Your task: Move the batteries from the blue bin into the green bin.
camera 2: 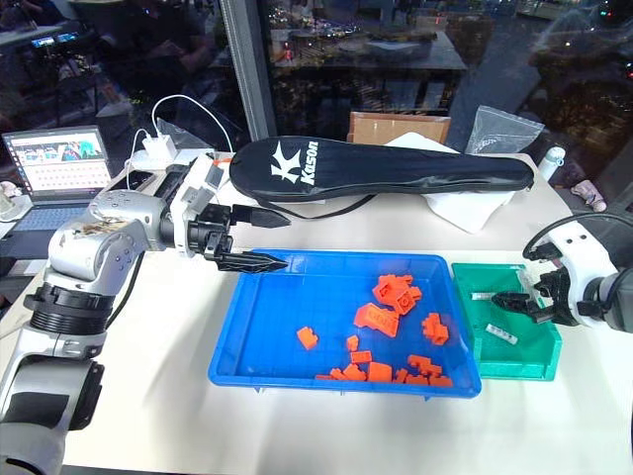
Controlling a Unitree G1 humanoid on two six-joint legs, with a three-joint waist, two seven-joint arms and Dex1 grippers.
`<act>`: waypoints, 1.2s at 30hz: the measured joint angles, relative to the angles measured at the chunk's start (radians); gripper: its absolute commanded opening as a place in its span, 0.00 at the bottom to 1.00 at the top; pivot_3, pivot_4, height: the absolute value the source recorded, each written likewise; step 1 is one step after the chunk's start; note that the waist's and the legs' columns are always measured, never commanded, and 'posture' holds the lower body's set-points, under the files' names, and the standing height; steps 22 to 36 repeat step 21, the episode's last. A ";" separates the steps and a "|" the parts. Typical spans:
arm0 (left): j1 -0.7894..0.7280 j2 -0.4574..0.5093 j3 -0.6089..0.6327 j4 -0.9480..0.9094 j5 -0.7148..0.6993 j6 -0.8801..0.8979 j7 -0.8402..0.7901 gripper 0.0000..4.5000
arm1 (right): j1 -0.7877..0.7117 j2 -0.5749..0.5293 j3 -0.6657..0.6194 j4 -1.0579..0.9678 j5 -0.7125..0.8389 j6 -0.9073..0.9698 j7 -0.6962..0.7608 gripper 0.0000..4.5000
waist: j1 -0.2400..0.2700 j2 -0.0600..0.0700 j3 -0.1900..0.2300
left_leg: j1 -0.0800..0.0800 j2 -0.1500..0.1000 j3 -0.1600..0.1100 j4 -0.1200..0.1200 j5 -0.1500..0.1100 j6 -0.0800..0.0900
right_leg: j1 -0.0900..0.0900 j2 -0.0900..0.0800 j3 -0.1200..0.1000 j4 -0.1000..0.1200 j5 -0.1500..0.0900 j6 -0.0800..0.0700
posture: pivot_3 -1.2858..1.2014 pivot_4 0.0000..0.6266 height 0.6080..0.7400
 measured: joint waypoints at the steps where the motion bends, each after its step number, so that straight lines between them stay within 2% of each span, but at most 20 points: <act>1: 0.005 0.002 0.007 -0.001 0.001 -0.004 0.012 1.00 | -0.021 0.000 -0.005 0.007 0.002 -0.021 0.007 1.00 | 0.000 0.000 0.000 | 0.000 0.000 0.000 0.000 0.000 0.000 | 0.000 0.000 0.000 0.000 0.000 0.000 | 0.52 0.24 0.81; 4: 0.018 -0.004 0.024 -0.001 0.014 -0.032 0.064 1.00 | -0.063 0.015 -0.102 0.001 0.023 -0.093 0.023 1.00 | 0.001 0.001 0.000 | 0.000 0.000 0.000 0.000 0.000 0.000 | 0.000 0.000 0.000 0.000 0.000 0.000 | 0.52 0.24 0.81; 6: 0.045 -0.009 0.051 0.000 0.051 -0.087 0.136 1.00 | -0.014 0.060 -0.218 -0.052 0.030 -0.207 0.040 1.00 | 0.005 0.000 0.000 | 0.001 0.000 0.000 -0.001 0.000 0.000 | 0.002 0.000 -0.001 -0.001 0.000 0.000 | 0.52 0.24 0.81; 8: 0.079 -0.015 0.083 0.004 0.085 -0.118 0.214 1.00 | 0.042 0.107 -0.281 -0.115 0.034 -0.283 0.054 1.00 | 0.009 0.000 0.000 | 0.001 0.000 0.000 -0.001 0.000 0.000 | 0.002 0.000 -0.001 -0.001 0.000 0.000 | 0.52 0.24 0.81; 10: 0.142 -0.022 0.133 0.005 0.101 -0.132 0.295 1.00 | 0.076 0.183 -0.359 -0.196 0.099 -0.299 0.070 1.00 | 0.012 0.001 0.000 | 0.000 0.000 0.000 0.000 0.000 0.000 | 0.002 0.000 0.000 0.000 0.001 -0.001 | 0.52 0.24 0.81; 11: 0.171 -0.022 0.149 0.002 0.088 -0.121 0.299 1.00 | 0.094 0.199 -0.386 -0.234 0.134 -0.295 0.078 1.00 | 0.013 0.001 0.000 | 0.001 0.000 0.000 0.000 0.000 0.000 | 0.002 0.000 -0.001 0.001 0.003 -0.006 | 0.52 0.24 0.81; 13: 0.241 -0.004 0.172 -0.039 0.059 -0.095 0.294 1.00 | 0.130 0.216 -0.427 -0.302 0.178 -0.284 0.080 1.00 | 0.016 0.000 0.000 | 0.002 0.000 0.000 0.000 0.000 0.000 | 0.003 0.000 -0.001 0.001 0.004 -0.006 | 0.52 0.24 0.81; 17: 0.353 0.004 0.209 -0.109 0.052 -0.081 0.345 1.00 | 0.222 0.250 -0.424 -0.378 0.200 -0.280 0.061 1.00 | 0.022 -0.002 0.001 | 0.007 0.000 0.000 0.001 0.000 0.000 | 0.009 0.000 0.000 0.000 0.002 -0.003 | 0.52 0.24 0.81; 21: 0.399 0.008 0.206 -0.134 0.052 -0.062 0.361 1.00 | 0.266 0.248 -0.380 -0.383 0.185 -0.295 0.062 1.00 | 0.026 -0.002 0.001 | 0.006 0.000 0.000 0.003 0.000 0.000 | 0.009 0.000 0.000 -0.001 0.000 0.000 | 0.52 0.24 0.81; 36: 0.399 0.008 0.206 -0.134 0.052 -0.062 0.361 1.00 | 0.266 0.248 -0.380 -0.383 0.185 -0.295 0.062 1.00 | 0.026 -0.002 0.001 | 0.006 0.000 0.000 0.003 0.000 0.000 | 0.009 0.000 0.000 -0.001 0.000 0.000 | 0.52 0.24 0.81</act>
